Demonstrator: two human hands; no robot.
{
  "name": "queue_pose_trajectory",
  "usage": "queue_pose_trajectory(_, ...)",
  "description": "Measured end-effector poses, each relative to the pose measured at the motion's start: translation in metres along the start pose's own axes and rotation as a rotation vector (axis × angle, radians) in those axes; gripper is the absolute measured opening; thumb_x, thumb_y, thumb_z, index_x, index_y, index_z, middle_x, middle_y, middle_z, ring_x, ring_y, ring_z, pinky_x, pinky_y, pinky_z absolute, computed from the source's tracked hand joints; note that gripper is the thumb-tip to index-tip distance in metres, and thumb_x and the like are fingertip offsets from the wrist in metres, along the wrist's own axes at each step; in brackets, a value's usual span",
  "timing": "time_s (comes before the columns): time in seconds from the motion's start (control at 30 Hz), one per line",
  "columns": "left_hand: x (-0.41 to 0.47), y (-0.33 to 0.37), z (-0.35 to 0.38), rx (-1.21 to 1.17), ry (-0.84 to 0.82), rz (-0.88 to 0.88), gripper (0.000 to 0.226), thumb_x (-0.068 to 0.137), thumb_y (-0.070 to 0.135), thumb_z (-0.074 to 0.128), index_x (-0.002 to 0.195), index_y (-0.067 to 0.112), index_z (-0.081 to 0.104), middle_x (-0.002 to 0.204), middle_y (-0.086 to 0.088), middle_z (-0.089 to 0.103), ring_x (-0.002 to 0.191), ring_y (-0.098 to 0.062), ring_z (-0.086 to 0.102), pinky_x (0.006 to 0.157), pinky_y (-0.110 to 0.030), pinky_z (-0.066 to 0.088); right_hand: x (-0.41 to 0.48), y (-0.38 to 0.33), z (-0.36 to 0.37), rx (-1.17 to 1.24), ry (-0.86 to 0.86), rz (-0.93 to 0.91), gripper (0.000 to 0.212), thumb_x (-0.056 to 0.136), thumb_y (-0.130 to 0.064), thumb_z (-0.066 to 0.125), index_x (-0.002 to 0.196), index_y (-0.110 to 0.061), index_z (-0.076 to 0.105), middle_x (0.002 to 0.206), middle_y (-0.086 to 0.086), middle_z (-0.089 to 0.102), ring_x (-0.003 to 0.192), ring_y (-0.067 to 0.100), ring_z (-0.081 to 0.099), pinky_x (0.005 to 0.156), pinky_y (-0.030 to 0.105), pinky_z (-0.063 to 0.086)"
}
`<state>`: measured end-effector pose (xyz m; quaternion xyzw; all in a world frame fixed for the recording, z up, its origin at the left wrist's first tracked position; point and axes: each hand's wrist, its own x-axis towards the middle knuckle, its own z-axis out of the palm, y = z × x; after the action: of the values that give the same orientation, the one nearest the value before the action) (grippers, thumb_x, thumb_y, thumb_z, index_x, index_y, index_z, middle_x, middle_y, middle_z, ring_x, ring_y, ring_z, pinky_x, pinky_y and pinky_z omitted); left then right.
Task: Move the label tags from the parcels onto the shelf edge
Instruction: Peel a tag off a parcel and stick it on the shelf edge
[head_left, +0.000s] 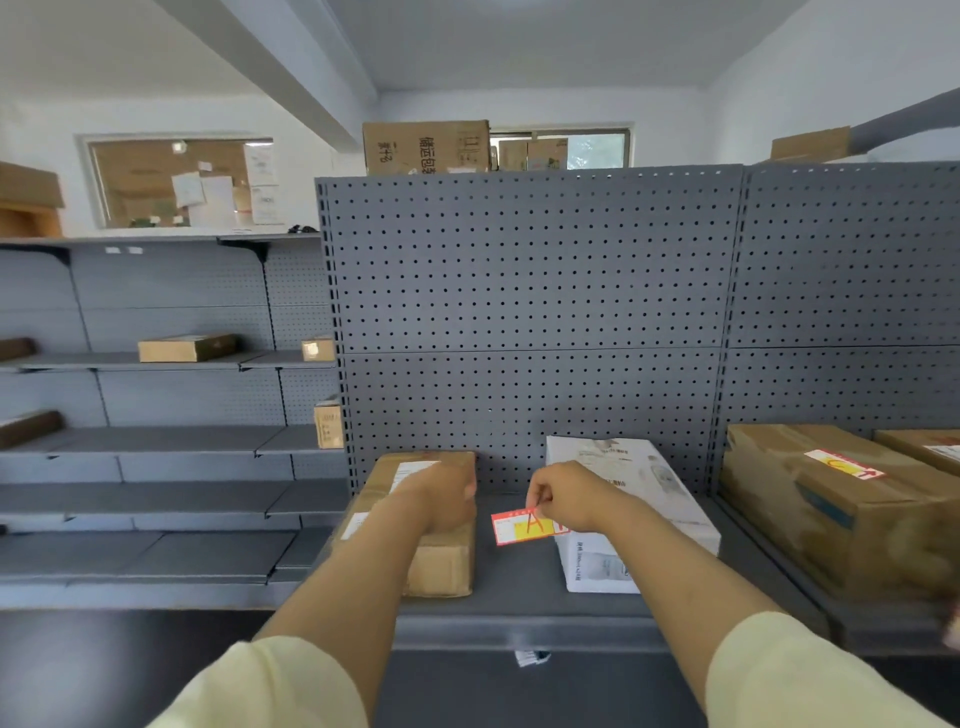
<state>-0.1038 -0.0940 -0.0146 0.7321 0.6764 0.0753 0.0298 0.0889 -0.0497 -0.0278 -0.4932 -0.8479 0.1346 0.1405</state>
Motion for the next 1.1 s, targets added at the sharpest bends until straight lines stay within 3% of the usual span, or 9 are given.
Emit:
queue_pose_trajectory(0.07,-0.013,-0.016,0.003,-0.017,-0.035,-0.002,0.038,0.093,0.024,0.046,0.130,0.015,0.049,0.131,-0.007,0.057,0.118,-0.027,0.052,0.097,-0.035,0.044,-0.003,-0.021,0.009,-0.006,-0.005,0.007,0.013,0.089,-0.006,0.059,0.095,-0.012,0.068,0.084,-0.005,0.058,0.084,0.016,0.058,0.080,0.032,0.053)
queue_pose_trajectory(0.23,-0.042,-0.052,0.013,-0.041,-0.092,-0.015,0.033,0.091,0.023,0.045,0.122,0.015,0.051,0.124,-0.010,0.057,0.109,-0.029,0.054,0.095,-0.042,0.048,-0.008,-0.054,0.035,-0.038,-0.023,0.037,0.015,0.087,-0.008,0.060,0.083,-0.022,0.064,0.085,-0.006,0.059,0.088,0.018,0.062,0.080,0.032,0.053)
queue_pose_trajectory(0.47,-0.057,-0.080,0.037,-0.175,-0.099,-0.081,0.031,0.090,0.020,0.050,0.119,0.016,0.059,0.123,-0.005,0.060,0.111,-0.025,0.056,0.099,-0.038,0.047,-0.001,-0.070,0.070,-0.033,-0.035,0.056,0.013,0.086,-0.011,0.061,0.086,-0.022,0.068,0.093,-0.006,0.066,0.093,0.016,0.063,0.085,0.035,0.054)
queue_pose_trajectory(0.6,-0.062,-0.083,0.058,-0.154,-0.143,-0.071,0.025,0.092,0.018,0.048,0.113,0.011,0.061,0.119,-0.007,0.060,0.113,-0.026,0.053,0.097,-0.034,0.043,0.000,-0.075,0.092,-0.085,-0.065,0.046,0.014,0.087,-0.012,0.058,0.089,-0.021,0.069,0.101,-0.003,0.068,0.094,0.017,0.063,0.079,0.031,0.053)
queue_pose_trajectory(0.67,-0.067,-0.086,0.067,-0.130,-0.162,-0.090,0.029,0.094,0.021,0.048,0.119,0.011,0.060,0.119,-0.008,0.059,0.115,-0.026,0.055,0.093,-0.032,0.043,-0.001,-0.079,0.101,-0.106,-0.057,0.046,0.017,0.087,-0.010,0.056,0.089,-0.020,0.069,0.101,-0.002,0.069,0.093,0.018,0.063,0.078,0.031,0.053)
queue_pose_trajectory(0.8,-0.071,-0.098,0.087,-0.126,-0.219,-0.131,0.028,0.094,0.016,0.045,0.120,0.013,0.055,0.105,-0.004,0.055,0.094,-0.022,0.057,0.075,-0.028,0.045,0.003,-0.084,0.116,-0.148,-0.016,0.050,0.022,0.086,-0.007,0.051,0.088,-0.021,0.068,0.100,0.000,0.069,0.090,0.022,0.063,0.077,0.031,0.053)
queue_pose_trajectory(0.97,-0.073,-0.105,0.098,-0.102,-0.232,-0.181,0.039,0.094,0.013,0.046,0.132,0.016,0.052,0.127,-0.008,0.058,0.114,-0.030,0.058,0.095,-0.038,0.050,0.008,-0.084,0.133,-0.188,-0.002,0.045,0.025,0.086,-0.005,0.048,0.091,-0.021,0.067,0.101,0.000,0.068,0.090,0.022,0.063,0.078,0.032,0.053)
queue_pose_trajectory(1.1,-0.072,-0.110,0.109,-0.108,-0.228,-0.158,0.044,0.090,0.010,0.049,0.133,0.019,0.052,0.131,-0.007,0.059,0.113,-0.028,0.059,0.096,-0.040,0.051,0.009,-0.083,0.142,-0.207,0.002,0.045,0.023,0.087,-0.007,0.049,0.091,-0.022,0.067,0.099,0.000,0.068,0.087,0.023,0.064,0.077,0.033,0.054)
